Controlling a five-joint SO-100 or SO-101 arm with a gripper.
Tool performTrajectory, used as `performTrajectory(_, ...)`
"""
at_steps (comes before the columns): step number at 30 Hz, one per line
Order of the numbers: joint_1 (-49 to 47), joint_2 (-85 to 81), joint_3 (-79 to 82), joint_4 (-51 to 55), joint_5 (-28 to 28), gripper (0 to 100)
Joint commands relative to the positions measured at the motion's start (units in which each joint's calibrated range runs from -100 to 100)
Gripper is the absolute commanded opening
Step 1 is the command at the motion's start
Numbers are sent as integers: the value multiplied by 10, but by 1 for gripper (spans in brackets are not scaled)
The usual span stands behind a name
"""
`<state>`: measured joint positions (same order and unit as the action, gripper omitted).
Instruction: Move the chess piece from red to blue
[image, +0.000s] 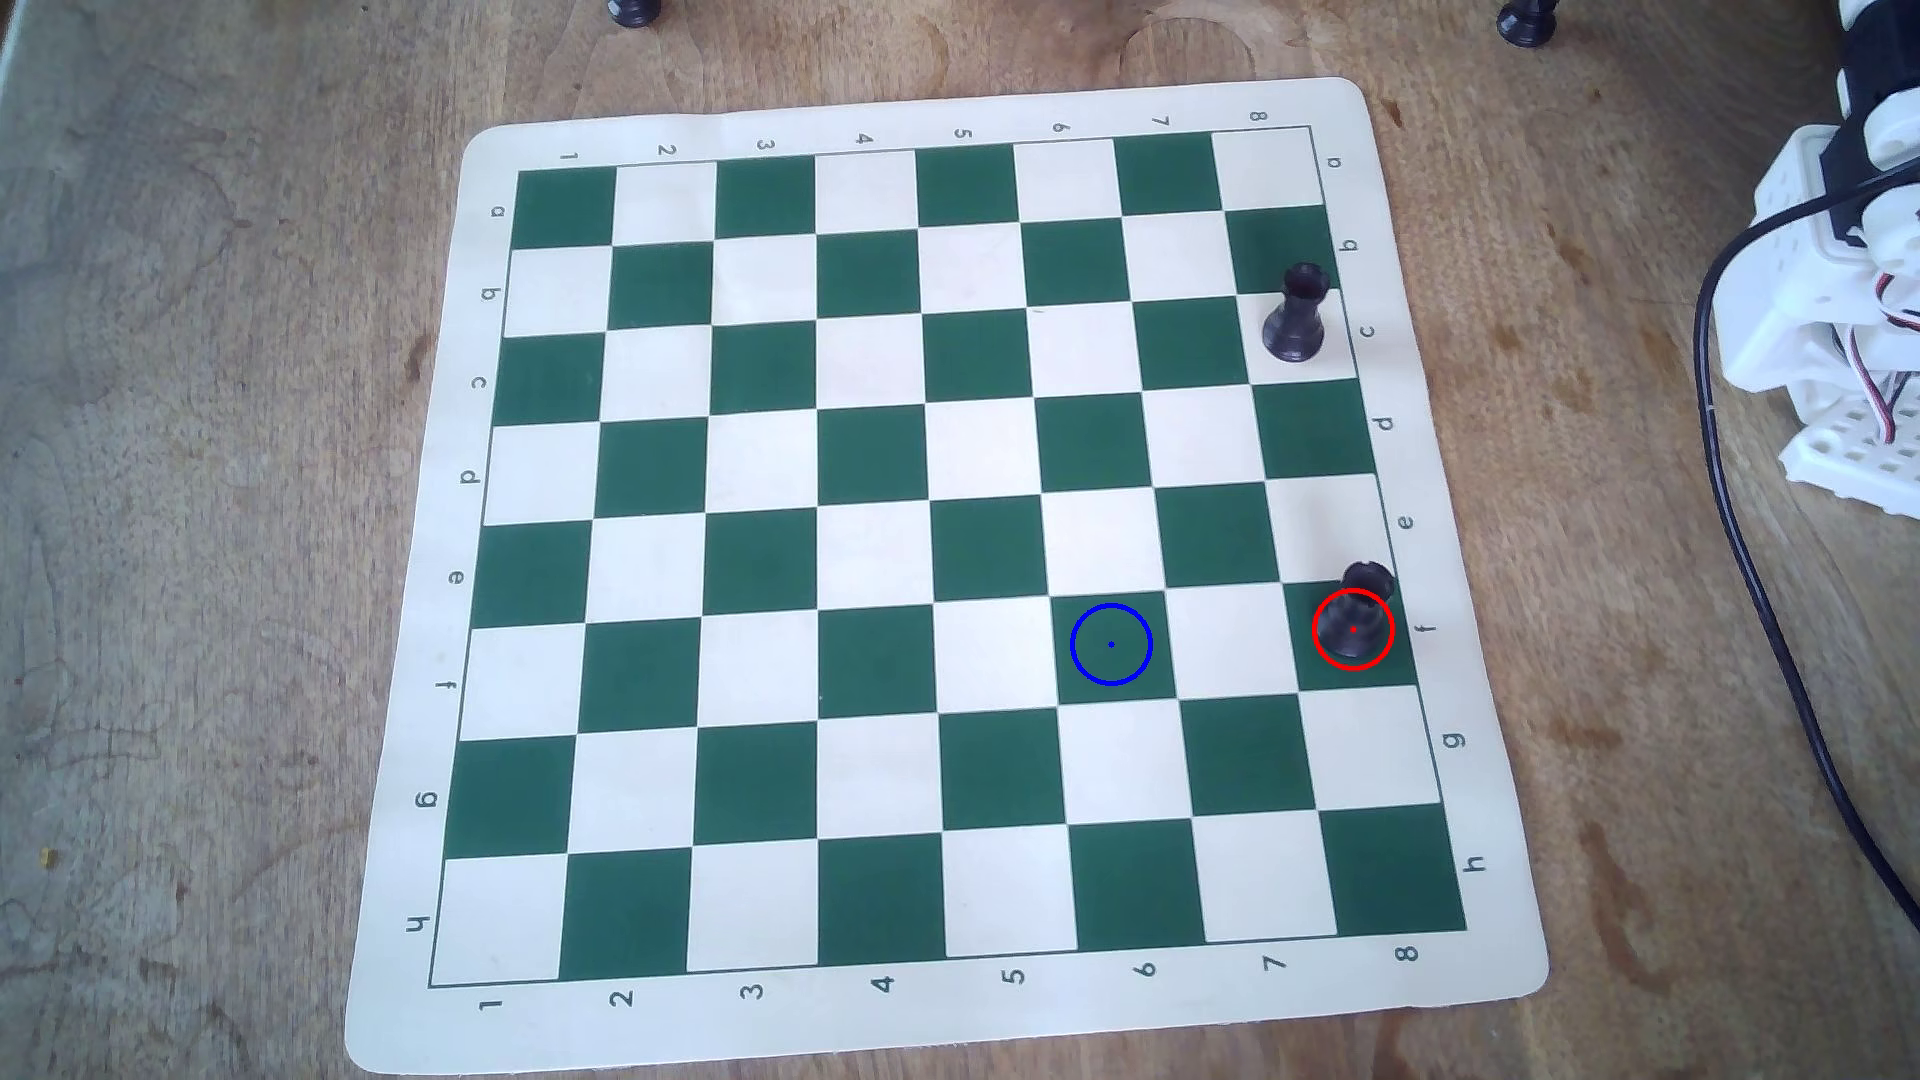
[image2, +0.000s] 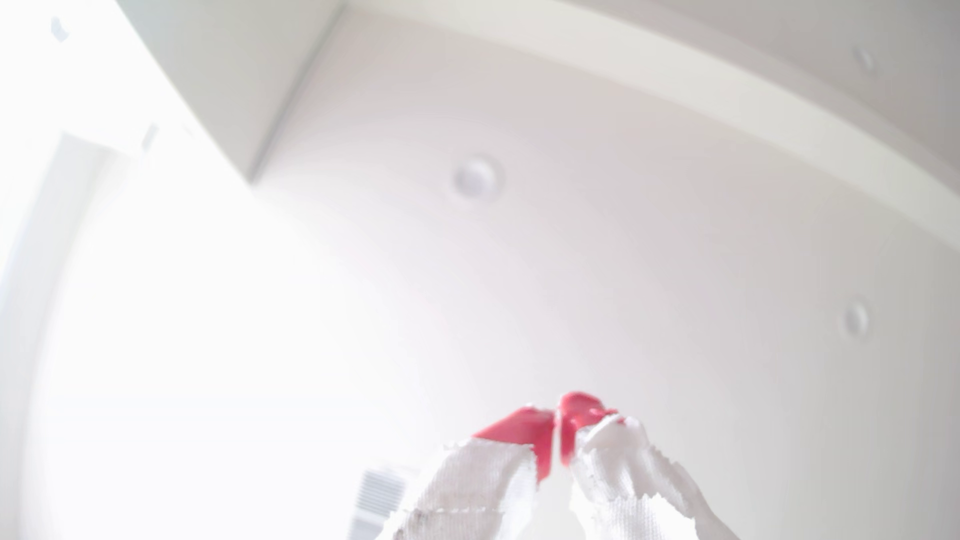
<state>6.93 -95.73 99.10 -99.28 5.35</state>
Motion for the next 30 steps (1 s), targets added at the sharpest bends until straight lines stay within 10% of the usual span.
performTrajectory(1, 5, -1, 9, -5, 6, 0)
performTrajectory(30, 1, -1, 8, 3, -21, 0)
